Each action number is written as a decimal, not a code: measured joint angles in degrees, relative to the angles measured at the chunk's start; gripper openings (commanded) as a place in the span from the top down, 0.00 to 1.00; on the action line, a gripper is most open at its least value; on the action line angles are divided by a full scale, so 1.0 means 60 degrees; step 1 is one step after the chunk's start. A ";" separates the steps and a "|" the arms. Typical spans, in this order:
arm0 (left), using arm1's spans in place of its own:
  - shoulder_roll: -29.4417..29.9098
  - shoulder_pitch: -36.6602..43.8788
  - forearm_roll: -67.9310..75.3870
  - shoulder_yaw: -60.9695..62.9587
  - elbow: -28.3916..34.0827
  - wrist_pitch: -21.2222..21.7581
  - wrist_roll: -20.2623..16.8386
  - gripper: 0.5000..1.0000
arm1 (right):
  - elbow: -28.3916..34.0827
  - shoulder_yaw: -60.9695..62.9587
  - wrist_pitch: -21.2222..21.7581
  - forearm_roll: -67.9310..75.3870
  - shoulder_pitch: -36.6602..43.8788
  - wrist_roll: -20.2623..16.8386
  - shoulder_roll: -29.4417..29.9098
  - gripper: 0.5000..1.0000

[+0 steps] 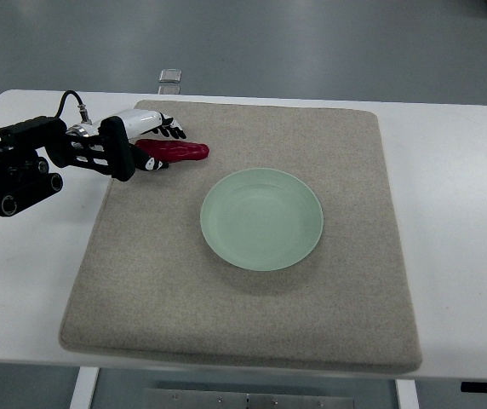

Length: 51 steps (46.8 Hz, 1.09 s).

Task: Place red pepper on plate with left hand
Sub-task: 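Close the left hand fingers around the red pepper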

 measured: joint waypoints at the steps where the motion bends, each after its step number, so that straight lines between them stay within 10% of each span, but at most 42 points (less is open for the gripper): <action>1: 0.0000 0.0000 0.0000 0.0000 0.0000 0.0000 0.0000 0.57 | 0.0000 0.0000 0.0000 0.0000 0.0000 0.0000 0.0000 0.14; 27: 0.0000 0.0008 0.0013 0.0000 0.0012 -0.0014 0.0000 0.58 | -0.0001 0.0000 0.0000 0.0000 0.0000 0.0000 0.0000 0.14; 43: 0.0000 0.0022 0.0198 0.0000 0.0001 -0.0027 0.0000 0.99 | 0.0000 0.0000 0.0000 0.0000 0.0002 0.0000 0.0000 0.14; 51: 0.0008 0.0023 0.0204 0.0000 -0.0004 -0.0031 0.0000 1.00 | 0.0000 0.0000 0.0000 0.0000 0.0003 0.0000 0.0000 0.14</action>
